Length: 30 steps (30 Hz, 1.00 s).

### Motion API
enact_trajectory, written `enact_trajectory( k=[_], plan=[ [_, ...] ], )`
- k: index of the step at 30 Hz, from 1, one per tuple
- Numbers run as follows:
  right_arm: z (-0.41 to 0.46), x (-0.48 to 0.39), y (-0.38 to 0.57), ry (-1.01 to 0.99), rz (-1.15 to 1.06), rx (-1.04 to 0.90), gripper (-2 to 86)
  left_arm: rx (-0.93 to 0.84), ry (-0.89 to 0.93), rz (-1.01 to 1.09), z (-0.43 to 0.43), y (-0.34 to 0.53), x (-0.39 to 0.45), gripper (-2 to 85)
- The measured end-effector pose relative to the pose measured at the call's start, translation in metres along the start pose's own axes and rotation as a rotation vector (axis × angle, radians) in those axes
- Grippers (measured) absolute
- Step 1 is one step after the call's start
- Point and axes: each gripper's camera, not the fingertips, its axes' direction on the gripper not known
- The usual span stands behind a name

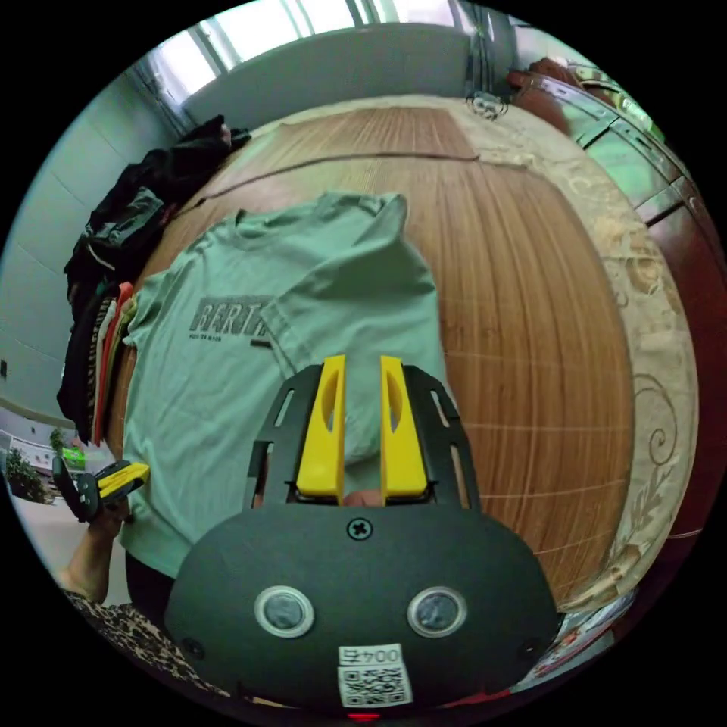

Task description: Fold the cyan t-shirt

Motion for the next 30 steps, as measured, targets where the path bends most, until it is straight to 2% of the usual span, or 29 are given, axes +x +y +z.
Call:
enact_trajectory(
  k=[2,6,12,18,21,26,30],
  plan=[
    [-0.022,0.004,-0.011,0.009,-0.021,0.12,4.0,0.0,0.001,0.0,-0.001,-0.001,-0.005,0.2],
    [-0.028,0.011,-0.047,-0.01,-0.029,0.153,0.3,-0.001,0.02,-0.007,-0.003,-0.003,-0.02,0.2],
    [0.014,0.003,-0.092,0.131,-0.101,0.018,-0.7,-0.001,0.07,-0.03,-0.006,-0.006,-0.046,0.2],
    [0.064,0.028,-0.121,0.287,-0.002,-0.105,-0.7,-0.002,0.087,-0.038,-0.009,-0.009,-0.067,0.2],
    [0.063,0.043,-0.12,0.27,0.039,-0.098,-0.7,-0.002,0.09,-0.041,-0.01,-0.011,-0.077,0.2],
    [-0.006,0.047,-0.076,0.235,0.055,0.179,-0.7,-0.001,0.087,-0.038,-0.013,-0.012,-0.092,0.2],
    [0.0,0.044,-0.031,0.115,-0.001,0.122,-0.7,0.0,0.08,-0.037,-0.015,-0.014,-0.105,0.2]
  ],
)
